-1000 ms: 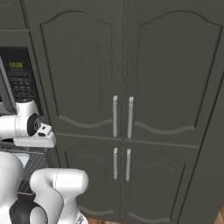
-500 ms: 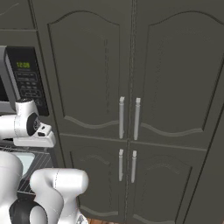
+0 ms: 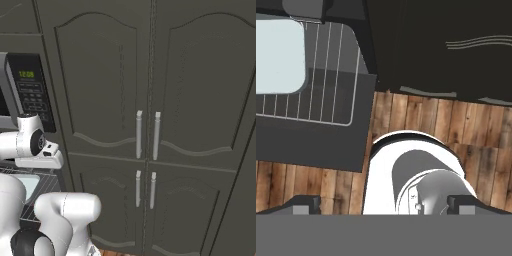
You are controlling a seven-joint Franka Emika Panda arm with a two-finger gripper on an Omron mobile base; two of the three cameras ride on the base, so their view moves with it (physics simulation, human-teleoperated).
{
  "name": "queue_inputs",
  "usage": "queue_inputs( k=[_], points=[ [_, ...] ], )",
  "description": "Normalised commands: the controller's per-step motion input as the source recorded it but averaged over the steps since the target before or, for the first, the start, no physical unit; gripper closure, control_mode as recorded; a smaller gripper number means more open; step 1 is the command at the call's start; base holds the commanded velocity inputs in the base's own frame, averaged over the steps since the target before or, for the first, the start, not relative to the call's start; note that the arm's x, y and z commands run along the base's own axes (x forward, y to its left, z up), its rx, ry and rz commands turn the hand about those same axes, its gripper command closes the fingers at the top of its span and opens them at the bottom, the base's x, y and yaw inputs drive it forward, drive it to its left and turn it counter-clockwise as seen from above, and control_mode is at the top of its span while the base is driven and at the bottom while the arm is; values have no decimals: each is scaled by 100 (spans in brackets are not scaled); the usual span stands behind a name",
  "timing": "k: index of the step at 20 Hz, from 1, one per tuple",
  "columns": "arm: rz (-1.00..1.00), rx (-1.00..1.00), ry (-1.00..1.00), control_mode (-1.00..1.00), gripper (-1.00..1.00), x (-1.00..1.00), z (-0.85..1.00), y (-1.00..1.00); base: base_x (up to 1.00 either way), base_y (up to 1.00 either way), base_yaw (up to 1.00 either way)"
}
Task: Take the baked cake out of the oven and place it on the plate for cooling. Then close the oven door.
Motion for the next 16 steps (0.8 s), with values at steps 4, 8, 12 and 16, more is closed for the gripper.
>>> queue_inputs(
  k=[4,8,12,16],
  points=[
    [0,0,0,100,-100,0,0,0,0,0,0],
    [0,0,0,100,-100,0,0,0,0,0,0],
    [0,0,0,-100,-100,0,0,0,0,0,0],
    [0,0,0,-100,-100,0,0,0,0,0,0]
  ],
)
